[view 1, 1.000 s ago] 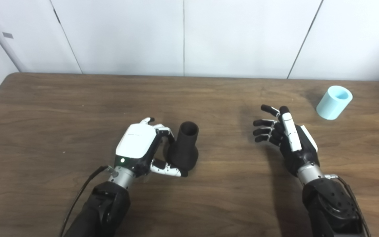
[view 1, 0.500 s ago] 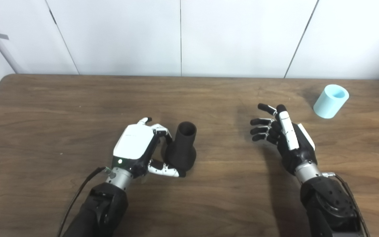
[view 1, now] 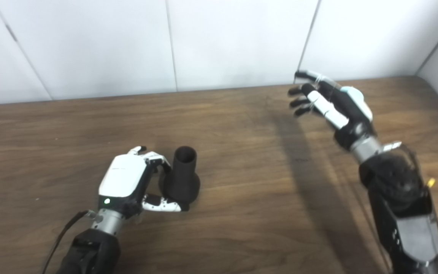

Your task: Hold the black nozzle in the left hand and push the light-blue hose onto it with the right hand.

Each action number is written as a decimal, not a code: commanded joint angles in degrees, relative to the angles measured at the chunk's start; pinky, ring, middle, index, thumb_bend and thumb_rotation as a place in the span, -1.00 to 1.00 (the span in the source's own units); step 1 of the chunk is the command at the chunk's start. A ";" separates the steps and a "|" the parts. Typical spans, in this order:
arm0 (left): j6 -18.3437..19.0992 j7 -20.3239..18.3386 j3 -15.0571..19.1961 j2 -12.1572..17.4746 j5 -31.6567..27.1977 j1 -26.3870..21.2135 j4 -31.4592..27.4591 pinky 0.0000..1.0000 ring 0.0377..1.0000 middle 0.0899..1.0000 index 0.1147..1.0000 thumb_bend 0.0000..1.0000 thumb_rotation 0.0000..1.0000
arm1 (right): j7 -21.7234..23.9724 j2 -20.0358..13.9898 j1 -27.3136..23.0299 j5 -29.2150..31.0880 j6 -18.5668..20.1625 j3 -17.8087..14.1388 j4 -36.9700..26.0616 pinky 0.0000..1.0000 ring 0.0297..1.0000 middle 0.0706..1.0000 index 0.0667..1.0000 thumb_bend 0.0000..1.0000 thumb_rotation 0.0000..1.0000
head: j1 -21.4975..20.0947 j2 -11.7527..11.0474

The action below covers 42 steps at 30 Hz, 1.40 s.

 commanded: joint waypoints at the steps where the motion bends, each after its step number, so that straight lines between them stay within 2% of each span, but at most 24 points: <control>1: -0.20 -0.47 0.09 0.77 -0.50 0.04 1.15 0.72 0.39 0.27 -0.16 0.04 -0.91 | 0.33 -3.93 -2.96 -4.09 -4.77 0.07 -1.52 0.22 0.21 0.28 0.45 0.40 -0.81 | -1.25 -0.23; 3: -0.32 -0.48 0.33 0.92 -0.70 0.02 1.29 0.71 0.39 0.26 -0.16 0.04 -0.91 | 0.56 -7.36 -4.93 -7.99 -4.29 0.71 -3.03 0.24 0.25 0.31 0.43 0.48 -0.89 | -2.78 -0.74; 6: -1.15 0.21 0.62 1.20 -1.32 -0.09 1.91 0.71 0.39 0.26 -0.17 0.04 -0.91 | 1.01 -9.90 -7.85 -12.08 -0.17 0.75 -5.33 0.21 0.32 0.37 0.46 0.57 -0.97 | -4.40 -1.33; 10: -2.09 1.15 0.92 1.42 -1.81 -0.13 2.64 0.69 0.37 0.24 -0.17 0.04 -0.91 | 3.14 -13.46 -10.60 -20.25 1.26 1.10 -5.26 0.23 0.41 0.40 0.49 0.61 -0.95 | -5.87 -2.00; 12: -2.11 1.03 1.07 1.58 -1.86 -0.05 2.57 0.69 0.37 0.24 -0.17 0.04 -0.91 | 3.75 -15.68 -11.77 -22.53 0.66 1.58 -3.42 0.33 0.47 0.44 0.49 0.62 -0.93 | -7.14 -2.40; 15: -2.35 0.95 1.30 1.77 -2.28 -0.01 2.37 0.67 0.36 0.22 -0.17 0.04 -0.92 | 5.05 -18.32 -13.86 -24.50 0.31 2.31 -0.30 0.36 0.54 0.51 0.45 0.65 -0.96 | -7.96 -2.56; 20: -3.07 1.38 1.56 2.00 -3.11 -0.02 2.61 0.66 0.35 0.21 -0.17 0.04 -0.92 | 8.13 -23.08 -17.49 -29.88 -1.42 6.15 5.69 0.43 0.57 0.57 0.49 0.73 -0.88 | -8.55 -2.60; 25: -3.05 1.09 1.67 2.05 -2.94 0.03 2.44 0.65 0.34 0.21 -0.17 0.04 -0.92 | 12.39 -27.11 -21.41 -33.31 -3.37 10.43 13.11 0.54 0.75 0.67 0.56 0.83 -0.88 | -9.10 -2.65; 29: -3.18 0.77 1.50 2.32 -2.43 -0.04 2.29 0.64 0.34 0.21 -0.17 0.04 -0.92 | 17.20 -28.18 -24.78 -36.02 -1.02 14.20 19.16 0.64 0.84 0.74 0.59 0.86 -0.83 | -9.53 -2.65; 32: -3.40 0.78 1.53 2.40 -2.46 -0.05 2.30 0.62 0.33 0.21 -0.17 0.04 -0.92 | 18.72 -28.17 -26.25 -37.69 -1.45 16.08 23.21 0.76 0.90 0.76 0.59 0.89 -0.84 | -9.35 -2.63; 36: -2.86 0.23 1.73 2.07 -2.51 0.16 2.03 0.63 0.34 0.21 -0.17 0.04 -0.92 | 18.52 -27.79 -27.50 -39.92 -3.65 18.49 28.84 0.75 0.84 0.74 0.60 0.92 -0.80 | -9.31 -2.76; 42: -3.22 0.29 1.64 2.17 -2.25 0.17 1.83 0.61 0.33 0.20 -0.17 0.04 -0.92 | 17.02 -25.89 -29.02 -40.11 -6.69 19.83 37.22 0.67 0.83 0.79 0.61 0.99 -0.73 | -8.43 -2.23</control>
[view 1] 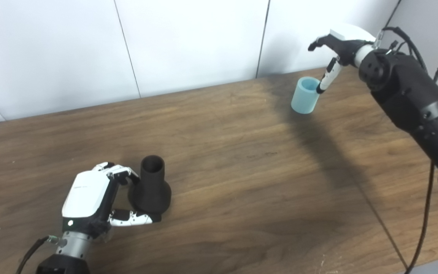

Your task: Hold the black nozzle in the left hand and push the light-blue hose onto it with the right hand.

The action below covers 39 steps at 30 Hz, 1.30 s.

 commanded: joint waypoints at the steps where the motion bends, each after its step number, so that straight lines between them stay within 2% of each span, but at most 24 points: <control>1: 0.86 -1.29 0.25 0.86 0.07 0.06 -0.03 0.61 0.32 0.20 -0.17 0.04 -0.92 | -1.58 -1.04 -3.63 -1.03 -1.91 0.06 0.84 0.65 0.84 0.80 0.61 0.98 -0.73 | 0.09 0.13; 4: 1.19 -1.36 0.35 0.61 0.06 0.22 -0.20 0.63 0.33 0.20 -0.17 0.04 -0.92 | -1.00 0.21 -4.28 -0.46 -1.16 0.09 3.59 0.73 0.91 0.83 0.67 0.95 -0.78 | 0.26 0.15; 9: 0.87 -0.94 0.35 0.47 0.08 0.33 0.02 0.63 0.32 0.19 -0.17 0.04 -0.92 | -3.23 1.48 -4.72 0.00 -3.37 -0.01 8.76 0.59 0.84 0.84 0.65 1.00 -0.74 | 0.25 -0.32; 11: 0.98 -1.04 0.34 0.45 0.21 0.34 0.00 0.63 0.32 0.19 -0.17 0.04 -0.92 | -3.54 1.78 -4.72 0.56 -4.07 -0.21 9.61 0.47 0.72 0.86 0.64 1.00 -0.77 | -0.03 -0.48; 14: 0.78 -0.93 0.34 0.54 0.20 0.41 0.03 0.62 0.32 0.19 -0.17 0.04 -0.92 | -4.16 1.99 -4.55 0.79 -5.15 -0.10 10.36 0.36 0.62 0.76 0.62 0.99 -0.78 | -0.24 -0.56; 20: 0.56 -0.76 0.46 0.48 -0.10 0.46 -0.07 0.60 0.31 0.18 -0.17 0.04 -0.92 | -4.06 2.43 -4.41 0.67 -4.35 -0.02 10.34 0.52 0.73 0.72 0.62 0.99 -0.74 | 0.03 -0.29; 22: 0.97 -1.35 0.48 0.46 -0.21 0.46 -0.24 0.62 0.32 0.19 -0.17 0.04 -0.92 | -3.83 2.47 -4.45 0.59 -4.24 0.13 10.46 0.64 0.82 0.74 0.64 0.98 -0.73 | 0.14 -0.24; 26: 0.94 -1.08 0.42 0.47 0.13 0.46 -0.13 0.63 0.32 0.19 -0.17 0.04 -0.92 | -3.83 2.63 -4.17 1.24 -4.34 -0.23 10.26 0.62 0.92 0.77 0.65 0.99 -0.74 | 0.44 -0.05; 31: 0.93 -0.90 0.38 0.45 0.42 0.53 -0.19 0.62 0.32 0.19 -0.17 0.04 -0.92 | -4.15 2.82 -3.98 1.85 -4.06 -0.43 10.62 0.52 0.76 0.76 0.60 0.98 -0.80 | 0.39 0.06; 39: 1.25 -1.61 0.42 0.41 0.16 0.55 -0.66 0.63 0.32 0.19 -0.17 0.04 -0.92 | -4.68 2.09 -2.89 2.30 -6.54 -0.45 9.55 0.43 0.54 0.60 0.50 0.96 -0.82 | 0.58 0.41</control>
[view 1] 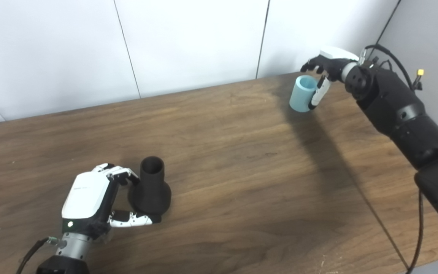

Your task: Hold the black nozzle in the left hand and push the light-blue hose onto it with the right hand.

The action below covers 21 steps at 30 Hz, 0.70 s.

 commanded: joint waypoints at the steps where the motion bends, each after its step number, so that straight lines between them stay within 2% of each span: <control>1: 1.22 -1.40 0.25 0.53 0.07 0.29 -0.43 0.64 0.33 0.20 -0.17 0.04 -0.92 | -1.77 -2.05 -1.99 0.12 -1.20 -1.10 -1.60 0.42 0.52 0.58 0.49 0.96 -0.81 | -0.04 0.06; 8: 1.58 -1.76 0.15 0.50 0.37 0.22 -0.58 0.65 0.33 0.19 -0.17 0.04 -0.92 | -1.78 -2.10 -1.51 0.20 -1.77 -1.49 -1.98 0.50 0.53 0.53 0.42 0.99 -0.77 | 0.05 0.34; 15: 1.83 -2.30 0.31 0.32 0.20 0.27 -0.76 0.67 0.33 0.20 -0.17 0.04 -0.92 | -1.34 -1.91 -1.35 0.90 -2.28 -1.74 -2.14 0.38 0.40 0.43 0.40 0.91 -0.82 | 0.21 0.52; 21: 2.10 -2.82 0.32 0.16 0.49 0.31 -1.17 0.68 0.34 0.20 -0.17 0.04 -0.92 | -2.27 -1.83 -1.31 0.64 -2.99 -1.86 -2.65 0.38 0.39 0.41 0.36 0.84 -0.89 | 0.36 0.53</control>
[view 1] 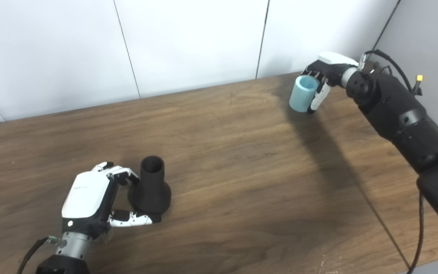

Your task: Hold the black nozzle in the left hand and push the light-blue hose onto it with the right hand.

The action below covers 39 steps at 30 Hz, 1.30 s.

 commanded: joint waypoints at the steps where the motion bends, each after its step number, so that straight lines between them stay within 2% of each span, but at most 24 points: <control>1: 1.15 -1.23 0.02 0.54 0.42 0.29 -0.36 0.68 0.34 0.20 -0.17 0.04 -0.92 | -2.29 -1.73 -2.14 0.11 -1.12 -1.37 -2.00 0.39 0.39 0.40 0.36 0.83 -0.91 | -0.08 0.00; 9: 1.18 -1.26 -0.01 0.61 0.40 0.28 -0.22 0.68 0.33 0.20 -0.17 0.04 -0.92 | -2.56 -1.42 -2.32 0.53 -1.10 -1.69 -2.90 0.41 0.44 0.42 0.37 0.80 -0.89 | -0.03 0.13; 23: 1.49 -1.49 -0.23 0.46 0.65 0.03 0.30 0.68 0.34 0.19 -0.17 0.04 -0.92 | -2.67 -1.34 -2.27 -0.03 -1.55 -1.16 -3.22 0.33 0.36 0.38 0.36 0.80 -0.90 | 0.36 0.14; 26: 1.19 -1.03 -0.34 0.58 0.85 -0.03 0.50 0.66 0.33 0.18 -0.17 0.04 -0.92 | -2.44 -1.36 -2.05 -0.28 -1.09 -1.09 -3.94 0.28 0.32 0.37 0.36 0.80 -0.96 | 0.29 0.17; 37: 1.58 -1.54 -0.36 0.65 0.96 0.03 0.08 0.66 0.33 0.18 -0.17 0.04 -0.91 | -2.14 -1.44 -2.15 0.05 -2.01 -1.00 -3.79 0.28 0.23 0.24 0.14 0.79 -1.00 | 0.25 0.36; 38: 1.56 -1.52 -0.34 0.63 0.87 0.06 0.04 0.66 0.33 0.18 -0.17 0.04 -0.91 | -2.27 -1.31 -2.18 0.36 -2.30 -1.15 -3.49 0.30 0.22 0.22 0.03 0.42 -0.88 | 0.24 0.40; 39: 1.51 -1.47 -0.32 0.62 0.75 0.07 0.05 0.67 0.33 0.18 -0.17 0.04 -0.91 | -2.41 -1.17 -2.22 0.60 -2.44 -1.28 -3.20 0.29 0.18 0.18 -0.04 0.20 -0.80 | 0.24 0.40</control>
